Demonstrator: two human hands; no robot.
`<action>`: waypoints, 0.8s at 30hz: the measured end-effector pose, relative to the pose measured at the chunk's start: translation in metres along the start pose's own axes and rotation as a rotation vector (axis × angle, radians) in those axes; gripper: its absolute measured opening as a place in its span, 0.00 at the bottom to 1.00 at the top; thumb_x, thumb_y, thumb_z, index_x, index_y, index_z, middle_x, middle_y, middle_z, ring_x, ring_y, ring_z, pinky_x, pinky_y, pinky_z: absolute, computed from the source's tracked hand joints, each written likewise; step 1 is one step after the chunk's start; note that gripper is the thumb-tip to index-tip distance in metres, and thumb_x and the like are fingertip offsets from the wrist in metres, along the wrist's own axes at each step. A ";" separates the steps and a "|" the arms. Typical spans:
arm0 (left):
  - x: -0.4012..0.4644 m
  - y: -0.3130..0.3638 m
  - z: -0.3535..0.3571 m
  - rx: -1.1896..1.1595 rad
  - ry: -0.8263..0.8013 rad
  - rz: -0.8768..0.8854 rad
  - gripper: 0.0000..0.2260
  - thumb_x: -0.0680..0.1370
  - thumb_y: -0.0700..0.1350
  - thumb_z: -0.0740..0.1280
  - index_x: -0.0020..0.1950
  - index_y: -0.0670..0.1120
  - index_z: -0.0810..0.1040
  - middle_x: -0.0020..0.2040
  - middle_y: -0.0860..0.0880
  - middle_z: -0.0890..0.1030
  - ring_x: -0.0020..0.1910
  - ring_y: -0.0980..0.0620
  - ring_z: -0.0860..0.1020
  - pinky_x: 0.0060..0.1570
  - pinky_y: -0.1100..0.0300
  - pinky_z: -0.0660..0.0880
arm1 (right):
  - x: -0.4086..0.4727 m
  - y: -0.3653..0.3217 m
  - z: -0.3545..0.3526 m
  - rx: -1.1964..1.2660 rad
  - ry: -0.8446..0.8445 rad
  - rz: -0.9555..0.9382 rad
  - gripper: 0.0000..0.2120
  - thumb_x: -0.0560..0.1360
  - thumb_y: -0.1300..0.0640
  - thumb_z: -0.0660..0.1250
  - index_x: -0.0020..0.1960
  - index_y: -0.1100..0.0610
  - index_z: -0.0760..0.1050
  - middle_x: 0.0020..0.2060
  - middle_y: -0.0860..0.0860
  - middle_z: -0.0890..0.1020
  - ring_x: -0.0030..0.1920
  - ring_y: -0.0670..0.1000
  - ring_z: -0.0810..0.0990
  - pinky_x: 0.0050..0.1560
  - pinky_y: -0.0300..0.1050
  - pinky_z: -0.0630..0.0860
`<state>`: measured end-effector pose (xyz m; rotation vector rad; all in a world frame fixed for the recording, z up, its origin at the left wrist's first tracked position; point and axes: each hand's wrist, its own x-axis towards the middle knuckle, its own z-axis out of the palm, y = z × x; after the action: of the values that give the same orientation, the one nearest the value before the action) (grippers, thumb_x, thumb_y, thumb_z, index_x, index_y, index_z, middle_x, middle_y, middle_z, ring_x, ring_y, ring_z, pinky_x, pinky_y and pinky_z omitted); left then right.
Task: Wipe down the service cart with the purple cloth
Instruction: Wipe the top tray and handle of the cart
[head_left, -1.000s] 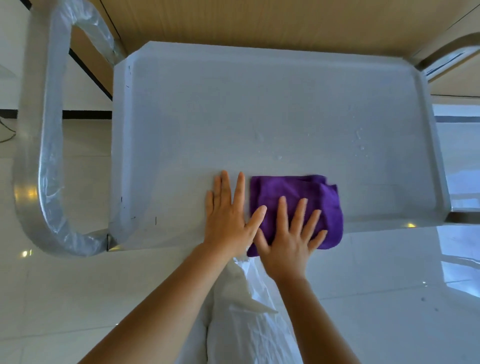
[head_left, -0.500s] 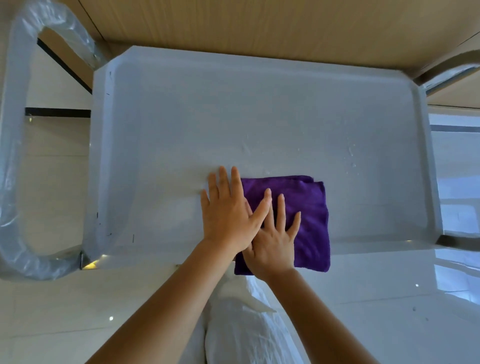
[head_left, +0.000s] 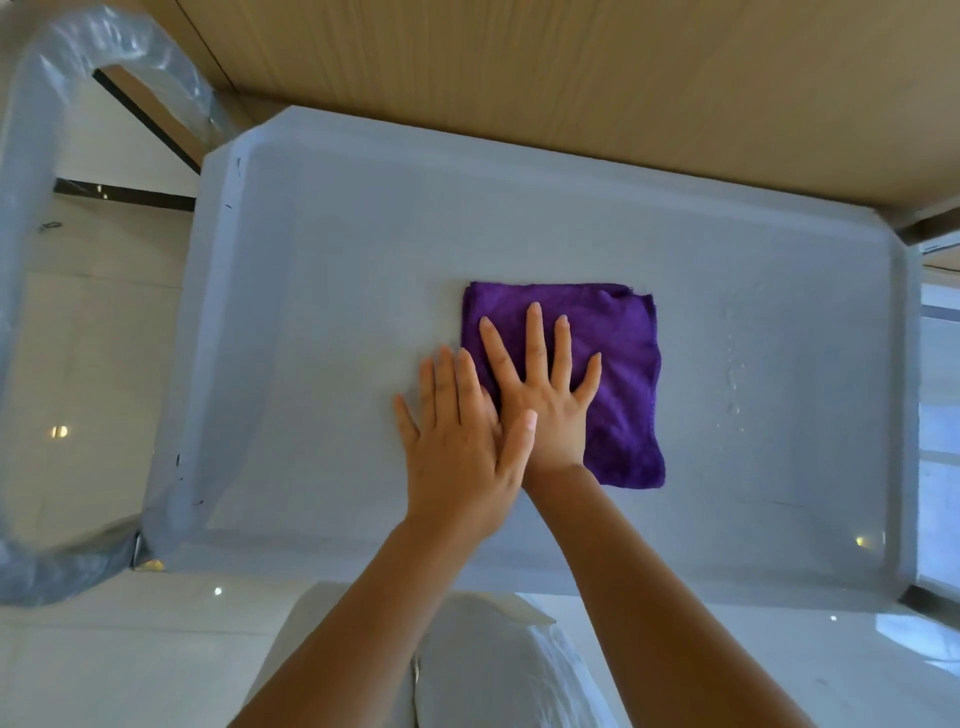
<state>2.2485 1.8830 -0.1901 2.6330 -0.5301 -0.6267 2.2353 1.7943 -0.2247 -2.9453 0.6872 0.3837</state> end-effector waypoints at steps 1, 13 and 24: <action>0.007 0.001 -0.002 -0.011 0.005 -0.007 0.42 0.73 0.68 0.35 0.76 0.40 0.50 0.76 0.41 0.54 0.76 0.45 0.50 0.68 0.50 0.39 | 0.008 0.001 -0.002 0.004 -0.015 -0.004 0.30 0.74 0.37 0.41 0.74 0.43 0.41 0.75 0.56 0.54 0.74 0.62 0.52 0.67 0.69 0.52; 0.070 0.005 -0.005 0.047 0.055 0.049 0.39 0.73 0.63 0.36 0.76 0.40 0.51 0.76 0.41 0.53 0.76 0.44 0.48 0.69 0.55 0.39 | 0.088 0.016 -0.027 0.085 -0.017 -0.031 0.29 0.78 0.38 0.45 0.75 0.43 0.39 0.76 0.51 0.41 0.75 0.57 0.37 0.69 0.65 0.38; 0.086 0.014 0.006 0.297 -0.039 -0.089 0.28 0.82 0.53 0.44 0.75 0.39 0.37 0.76 0.41 0.38 0.75 0.41 0.38 0.72 0.48 0.38 | 0.124 0.035 -0.032 0.156 0.091 -0.005 0.28 0.79 0.41 0.49 0.76 0.44 0.46 0.76 0.49 0.47 0.76 0.55 0.42 0.71 0.60 0.39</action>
<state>2.3134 1.8322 -0.2185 2.9423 -0.5572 -0.6737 2.3347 1.7061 -0.2276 -2.8301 0.6863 0.1870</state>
